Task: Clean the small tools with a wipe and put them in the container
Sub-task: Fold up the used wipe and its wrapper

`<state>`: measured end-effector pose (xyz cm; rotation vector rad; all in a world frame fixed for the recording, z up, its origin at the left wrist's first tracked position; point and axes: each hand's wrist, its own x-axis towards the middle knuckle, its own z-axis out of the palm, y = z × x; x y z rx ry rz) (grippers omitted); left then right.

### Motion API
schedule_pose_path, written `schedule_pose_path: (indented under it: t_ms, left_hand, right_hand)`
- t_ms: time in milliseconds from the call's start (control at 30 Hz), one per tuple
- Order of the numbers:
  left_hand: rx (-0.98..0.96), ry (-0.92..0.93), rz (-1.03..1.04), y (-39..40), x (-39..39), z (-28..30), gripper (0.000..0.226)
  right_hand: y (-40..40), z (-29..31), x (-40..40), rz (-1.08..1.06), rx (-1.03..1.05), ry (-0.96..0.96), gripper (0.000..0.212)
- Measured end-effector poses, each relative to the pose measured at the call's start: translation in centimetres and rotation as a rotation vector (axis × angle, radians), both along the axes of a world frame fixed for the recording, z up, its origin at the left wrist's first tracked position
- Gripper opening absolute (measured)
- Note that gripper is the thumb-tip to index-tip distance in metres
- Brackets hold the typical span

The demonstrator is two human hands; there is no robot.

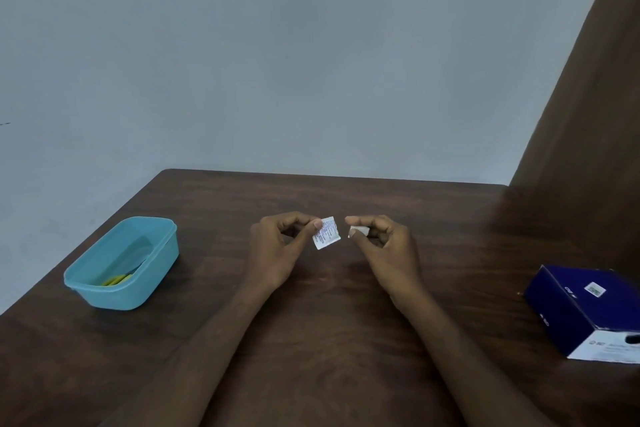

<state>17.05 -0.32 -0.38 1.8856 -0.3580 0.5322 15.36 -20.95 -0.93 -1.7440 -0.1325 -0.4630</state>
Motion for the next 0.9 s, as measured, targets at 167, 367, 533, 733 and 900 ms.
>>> schedule_pose_path:
  t_ms: [167, 367, 533, 733, 900]
  left_hand:
    - [0.042, -0.018, 0.009, 0.0, 0.1, -0.3, 0.008]
    - [0.095, -0.075, 0.017, -0.2, 0.0, -0.5, 0.004]
    - [0.147, -0.113, 0.040, -0.2, -0.2, -0.5, 0.005]
    - [0.161, -0.113, 0.071, -0.1, -0.1, -0.7, 0.007]
    - [0.157, -0.110, 0.077, -0.1, -0.1, -0.8, 0.005]
  right_hand:
    - [0.2, 0.2, 0.0, -0.092, 0.042, -0.040, 0.037]
    - [0.5, 0.2, -0.3, -0.146, -0.001, -0.005, 0.027]
    - [0.9, 0.2, -0.4, -0.116, 0.044, 0.009, 0.029]
    - [1.4, 0.5, -0.8, -0.145, -0.032, -0.003, 0.022]
    - [1.7, 0.7, -1.2, -0.059, -0.064, 0.025, 0.021]
